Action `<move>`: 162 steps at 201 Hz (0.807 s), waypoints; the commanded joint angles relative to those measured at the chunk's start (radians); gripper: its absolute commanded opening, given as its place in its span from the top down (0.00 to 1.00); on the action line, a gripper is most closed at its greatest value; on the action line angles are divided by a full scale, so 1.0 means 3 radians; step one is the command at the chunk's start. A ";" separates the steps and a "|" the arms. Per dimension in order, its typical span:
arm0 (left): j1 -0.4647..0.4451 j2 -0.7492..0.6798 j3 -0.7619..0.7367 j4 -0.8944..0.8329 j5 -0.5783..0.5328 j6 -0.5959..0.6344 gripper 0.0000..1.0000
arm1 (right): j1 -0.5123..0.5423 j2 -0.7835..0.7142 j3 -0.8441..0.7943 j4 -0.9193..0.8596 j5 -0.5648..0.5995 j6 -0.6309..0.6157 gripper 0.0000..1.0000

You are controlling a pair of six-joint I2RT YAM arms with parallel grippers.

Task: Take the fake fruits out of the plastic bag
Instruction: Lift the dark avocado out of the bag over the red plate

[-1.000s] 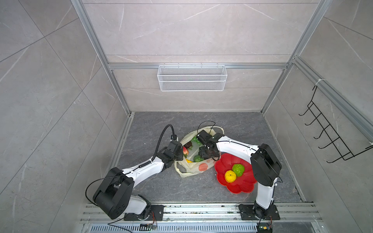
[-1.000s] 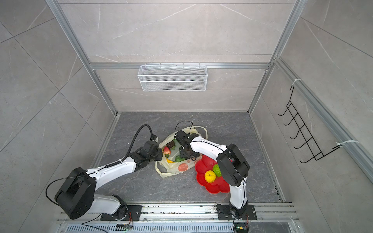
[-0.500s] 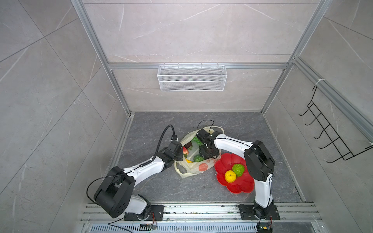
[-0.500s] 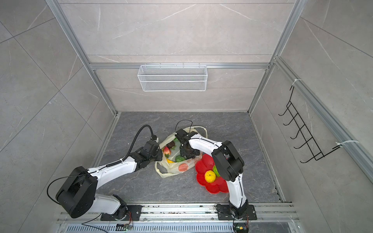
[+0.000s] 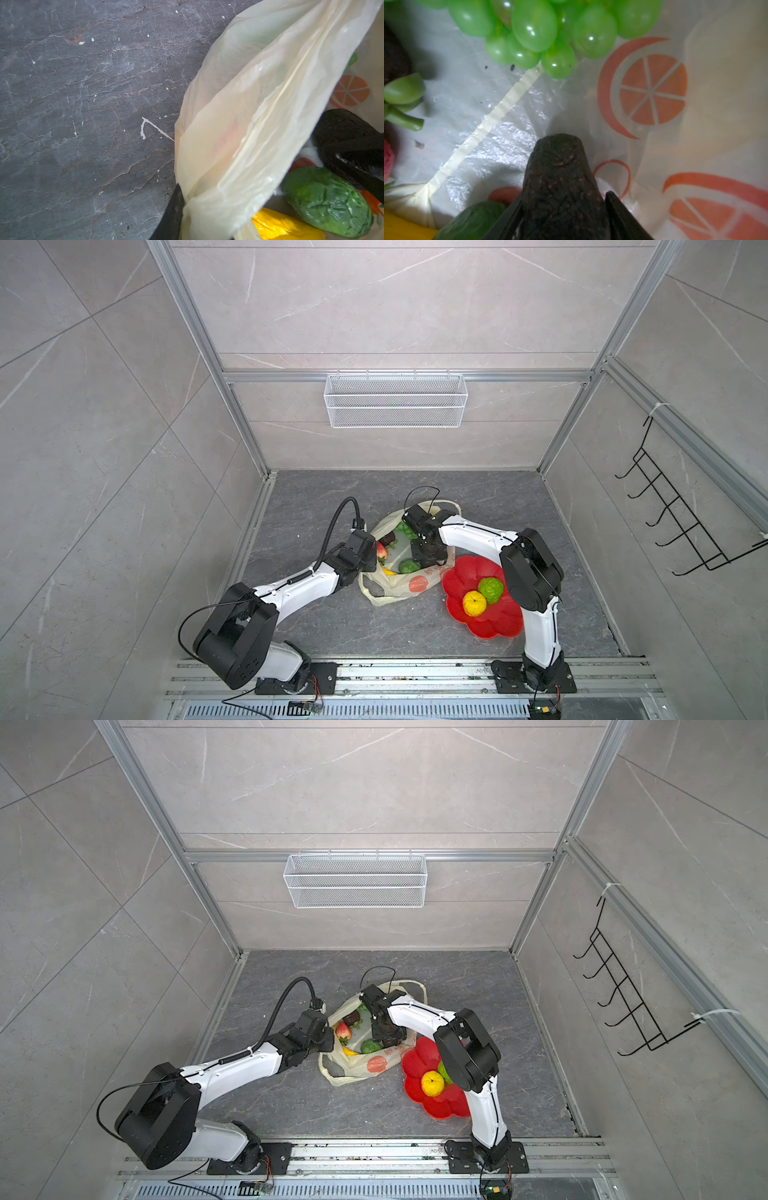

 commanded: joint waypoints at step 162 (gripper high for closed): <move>-0.0003 0.0013 0.0140 -0.0018 -0.0064 0.0057 0.83 | 0.0032 -0.0915 -0.0245 0.0009 -0.0126 0.0074 0.51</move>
